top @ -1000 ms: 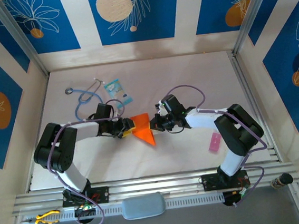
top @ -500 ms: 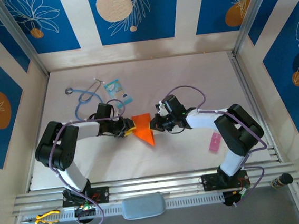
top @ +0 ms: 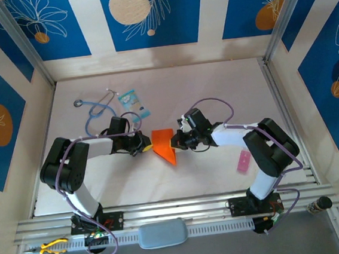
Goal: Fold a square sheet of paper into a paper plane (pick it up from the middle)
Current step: Fourth fold the wing at the center of the table.
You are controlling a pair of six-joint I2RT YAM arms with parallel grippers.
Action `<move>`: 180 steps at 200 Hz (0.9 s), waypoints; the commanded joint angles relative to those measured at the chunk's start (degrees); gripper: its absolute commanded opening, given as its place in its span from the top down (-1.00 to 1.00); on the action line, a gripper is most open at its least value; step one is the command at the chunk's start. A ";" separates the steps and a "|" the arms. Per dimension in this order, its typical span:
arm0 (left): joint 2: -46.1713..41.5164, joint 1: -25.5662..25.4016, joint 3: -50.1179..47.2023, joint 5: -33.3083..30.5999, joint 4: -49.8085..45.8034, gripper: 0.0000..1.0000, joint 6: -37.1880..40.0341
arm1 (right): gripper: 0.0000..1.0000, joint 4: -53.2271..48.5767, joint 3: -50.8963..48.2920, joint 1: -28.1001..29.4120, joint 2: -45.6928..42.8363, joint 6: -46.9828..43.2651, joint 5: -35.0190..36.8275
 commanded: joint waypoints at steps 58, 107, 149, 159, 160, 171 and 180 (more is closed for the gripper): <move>-3.07 0.53 -1.23 -1.61 3.38 1.00 -1.70 | 0.74 -5.09 -1.00 -0.11 -4.23 -1.69 4.23; -8.30 0.48 -5.15 -8.23 6.26 1.00 -5.91 | 0.14 -12.09 -2.05 -0.11 -12.32 -4.74 12.74; -10.26 0.08 -7.12 -10.88 9.27 1.00 -9.24 | 0.13 -14.36 -3.96 -0.11 -16.98 -3.95 18.79; -10.81 -0.09 -7.27 -11.54 9.14 1.00 -9.47 | 0.13 -14.01 -4.34 0.10 -18.02 -4.11 19.55; -10.92 -0.11 -7.24 -11.59 9.15 1.00 -9.51 | 0.13 -13.98 -4.39 0.13 -18.09 -4.12 19.67; -11.61 -0.30 -7.42 -12.34 8.87 1.00 -9.89 | 0.14 -13.40 -4.70 0.49 -19.00 -4.32 20.32; -12.12 -0.40 -7.69 -12.90 8.72 1.00 -10.30 | 0.15 -12.51 -4.87 1.00 -19.49 -5.13 19.96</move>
